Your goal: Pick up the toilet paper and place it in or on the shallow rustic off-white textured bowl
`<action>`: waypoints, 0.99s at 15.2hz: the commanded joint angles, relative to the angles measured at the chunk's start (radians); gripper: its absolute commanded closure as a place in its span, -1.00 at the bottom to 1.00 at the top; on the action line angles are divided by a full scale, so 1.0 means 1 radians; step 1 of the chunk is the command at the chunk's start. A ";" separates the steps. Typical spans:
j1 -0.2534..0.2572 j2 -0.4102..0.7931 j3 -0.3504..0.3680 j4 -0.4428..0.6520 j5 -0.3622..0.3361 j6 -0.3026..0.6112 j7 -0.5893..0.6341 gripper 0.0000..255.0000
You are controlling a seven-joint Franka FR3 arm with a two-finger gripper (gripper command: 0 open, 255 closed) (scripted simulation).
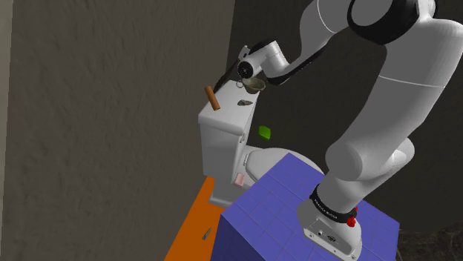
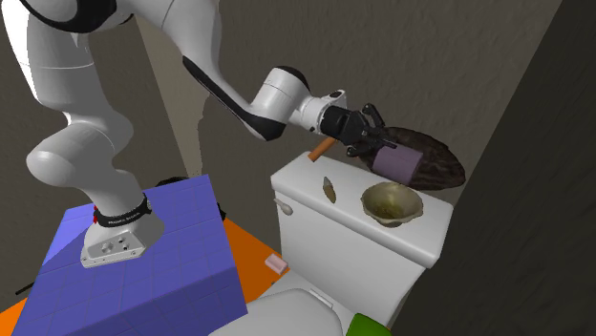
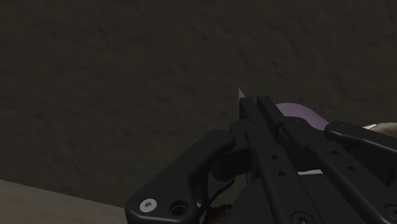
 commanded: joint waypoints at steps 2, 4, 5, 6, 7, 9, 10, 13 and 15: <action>-0.006 0.022 -0.007 0.003 -0.022 0.001 0.023 1.00; -0.004 0.039 -0.007 0.000 -0.031 -0.011 0.042 1.00; -0.004 0.048 -0.007 -0.001 -0.036 -0.017 0.052 1.00; -0.003 0.057 -0.007 -0.003 -0.040 -0.023 0.061 1.00; -0.002 0.066 -0.007 -0.004 -0.045 -0.029 0.070 1.00; 0.000 0.085 -0.007 -0.005 -0.053 -0.041 0.088 1.00; 0.001 0.094 -0.007 -0.006 -0.057 -0.047 0.097 1.00; 0.004 0.123 -0.007 -0.007 -0.069 -0.065 0.124 1.00; 0.007 0.144 -0.008 -0.006 -0.077 -0.077 0.141 1.00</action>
